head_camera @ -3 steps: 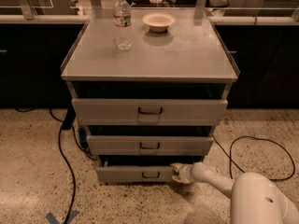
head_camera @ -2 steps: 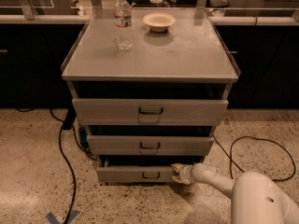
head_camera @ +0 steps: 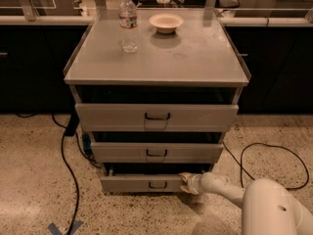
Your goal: Open bottom drawer
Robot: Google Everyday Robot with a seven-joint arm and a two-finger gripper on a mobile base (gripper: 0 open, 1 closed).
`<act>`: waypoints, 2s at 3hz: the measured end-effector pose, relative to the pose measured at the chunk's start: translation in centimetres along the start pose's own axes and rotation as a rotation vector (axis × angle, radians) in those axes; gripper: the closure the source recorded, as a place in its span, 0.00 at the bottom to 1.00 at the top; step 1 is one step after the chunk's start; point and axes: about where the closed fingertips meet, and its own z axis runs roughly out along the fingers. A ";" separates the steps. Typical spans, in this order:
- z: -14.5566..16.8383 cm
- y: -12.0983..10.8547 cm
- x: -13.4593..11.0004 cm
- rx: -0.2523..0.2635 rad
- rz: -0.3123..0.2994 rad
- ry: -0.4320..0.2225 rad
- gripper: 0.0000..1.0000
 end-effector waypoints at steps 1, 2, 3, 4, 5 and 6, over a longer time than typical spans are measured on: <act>-0.4 0.7 0.0 -0.006 0.003 0.005 1.00; -0.6 0.5 -0.2 -0.006 0.003 0.005 1.00; -1.1 0.4 0.2 0.001 0.005 0.019 1.00; -1.8 0.6 0.8 0.005 0.005 0.034 1.00; -2.5 0.7 1.4 0.011 0.006 0.054 1.00; -3.0 1.3 1.0 0.003 0.012 0.053 1.00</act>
Offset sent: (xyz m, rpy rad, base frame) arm -0.0609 -0.0314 0.0059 -0.0269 0.0168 -0.0399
